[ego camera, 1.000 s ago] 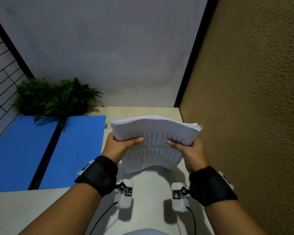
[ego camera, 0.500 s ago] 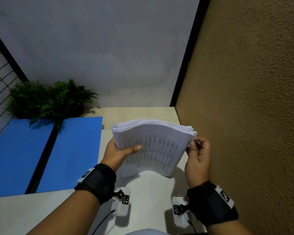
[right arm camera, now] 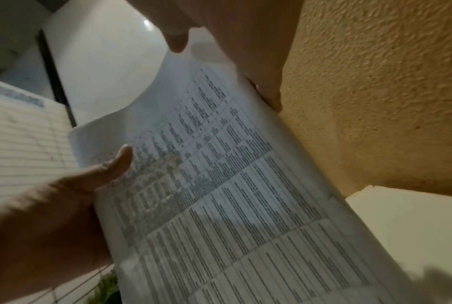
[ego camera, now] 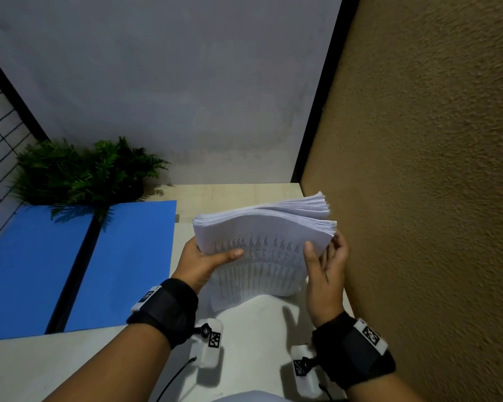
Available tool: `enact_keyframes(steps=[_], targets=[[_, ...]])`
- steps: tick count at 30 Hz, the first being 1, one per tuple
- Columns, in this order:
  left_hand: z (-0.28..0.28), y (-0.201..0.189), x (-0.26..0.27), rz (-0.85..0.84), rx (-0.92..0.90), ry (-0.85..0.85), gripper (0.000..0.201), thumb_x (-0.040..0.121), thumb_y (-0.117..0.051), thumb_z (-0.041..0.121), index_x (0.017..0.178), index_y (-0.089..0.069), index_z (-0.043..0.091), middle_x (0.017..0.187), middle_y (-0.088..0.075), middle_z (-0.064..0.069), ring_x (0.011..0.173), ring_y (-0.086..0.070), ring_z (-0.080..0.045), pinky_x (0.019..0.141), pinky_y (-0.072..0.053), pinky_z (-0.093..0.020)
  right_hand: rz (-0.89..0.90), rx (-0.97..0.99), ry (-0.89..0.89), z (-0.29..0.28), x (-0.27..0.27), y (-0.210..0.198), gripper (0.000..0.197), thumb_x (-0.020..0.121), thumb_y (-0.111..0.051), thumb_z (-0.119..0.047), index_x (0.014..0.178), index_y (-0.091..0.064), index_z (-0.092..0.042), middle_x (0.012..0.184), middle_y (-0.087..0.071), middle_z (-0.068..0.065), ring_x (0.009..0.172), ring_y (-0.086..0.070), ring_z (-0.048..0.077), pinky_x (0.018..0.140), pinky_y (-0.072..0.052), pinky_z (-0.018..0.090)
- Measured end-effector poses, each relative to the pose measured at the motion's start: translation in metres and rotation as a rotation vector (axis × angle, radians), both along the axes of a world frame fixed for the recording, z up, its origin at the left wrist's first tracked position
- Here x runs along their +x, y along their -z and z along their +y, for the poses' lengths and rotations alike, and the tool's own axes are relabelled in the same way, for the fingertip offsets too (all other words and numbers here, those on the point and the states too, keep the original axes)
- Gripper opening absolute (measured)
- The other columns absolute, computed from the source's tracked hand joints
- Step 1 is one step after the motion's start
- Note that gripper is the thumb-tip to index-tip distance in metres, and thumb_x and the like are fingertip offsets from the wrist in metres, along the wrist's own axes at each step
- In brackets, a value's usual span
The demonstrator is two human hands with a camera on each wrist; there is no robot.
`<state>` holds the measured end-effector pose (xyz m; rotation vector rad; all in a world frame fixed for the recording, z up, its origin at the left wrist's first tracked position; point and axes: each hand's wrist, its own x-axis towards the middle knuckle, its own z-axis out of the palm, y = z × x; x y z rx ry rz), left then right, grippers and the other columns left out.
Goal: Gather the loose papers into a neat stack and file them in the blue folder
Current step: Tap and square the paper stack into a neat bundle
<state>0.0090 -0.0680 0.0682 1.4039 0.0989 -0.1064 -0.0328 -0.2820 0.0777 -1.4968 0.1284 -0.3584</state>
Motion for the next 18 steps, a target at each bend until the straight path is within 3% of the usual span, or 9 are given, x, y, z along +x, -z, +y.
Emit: enact_keyframes(steps=[2,5,9,11,14,16,18], targets=[[-0.001,0.001,-0.001,-0.001,0.013,0.027,0.065,0.049,-0.090,0.026,0.110,-0.069,0.023,0.106,-0.075,-0.002,0.100,-0.070,-0.018,0.081,-0.057,-0.032,0.040,0.004,-0.036,-0.001,0.004,-0.002,0.083,0.079,-0.073,-0.042,0.146,-0.027,-0.028,0.138,-0.052,-0.004,0.122,-0.055,0.005,0.099,-0.051,0.032],[0.000,0.002,-0.001,0.029,-0.003,0.018,0.064,0.044,-0.090,0.028,0.104,-0.070,0.023,0.102,-0.076,-0.002,0.100,-0.070,-0.021,0.082,-0.058,-0.036,0.045,-0.035,-0.122,0.000,0.007,-0.006,0.096,0.064,-0.077,-0.045,0.145,-0.030,-0.028,0.132,-0.056,-0.010,0.119,-0.057,0.003,0.095,-0.053,0.028],[0.003,0.003,0.001,0.024,0.018,0.039,0.065,0.044,-0.090,0.029,0.106,-0.070,0.025,0.104,-0.076,0.000,0.102,-0.069,-0.020,0.085,-0.055,-0.035,0.118,0.075,-0.077,-0.006,0.021,-0.008,0.105,0.054,-0.081,-0.060,0.143,-0.031,-0.034,0.133,-0.056,0.001,0.120,-0.059,0.019,0.097,-0.052,0.045],[0.001,0.004,0.001,0.044,0.013,0.021,0.066,0.042,-0.091,0.029,0.105,-0.070,0.023,0.103,-0.076,-0.001,0.102,-0.068,-0.022,0.085,-0.056,-0.038,0.163,0.104,-0.140,-0.006,0.025,-0.012,0.095,0.051,-0.086,-0.053,0.133,-0.045,-0.031,0.123,-0.063,0.001,0.113,-0.063,0.020,0.089,-0.056,0.040],[0.001,0.004,0.002,0.059,0.000,-0.032,0.065,0.047,-0.092,0.023,0.107,-0.069,0.018,0.103,-0.075,-0.005,0.102,-0.068,-0.025,0.087,-0.057,-0.047,0.139,0.037,-0.197,-0.001,0.024,-0.014,0.071,0.063,-0.088,-0.024,0.124,-0.053,-0.024,0.114,-0.066,-0.002,0.102,-0.067,0.009,0.076,-0.058,0.026],[0.000,0.002,0.004,0.049,-0.006,-0.038,0.059,0.053,-0.089,0.018,0.108,-0.069,0.018,0.102,-0.075,-0.004,0.101,-0.069,-0.024,0.086,-0.058,-0.045,0.148,0.033,-0.174,0.002,0.025,-0.006,0.066,0.069,-0.083,-0.011,0.126,-0.052,-0.022,0.115,-0.066,-0.002,0.104,-0.066,0.012,0.075,-0.057,0.025],[-0.005,-0.001,0.004,0.040,-0.010,-0.036,0.054,0.055,-0.088,0.018,0.106,-0.070,0.020,0.100,-0.076,-0.002,0.100,-0.070,-0.023,0.082,-0.058,-0.040,0.165,0.030,-0.143,0.007,0.026,-0.003,0.063,0.073,-0.082,-0.010,0.126,-0.052,-0.026,0.116,-0.064,-0.003,0.106,-0.064,0.014,0.074,-0.057,0.024]])
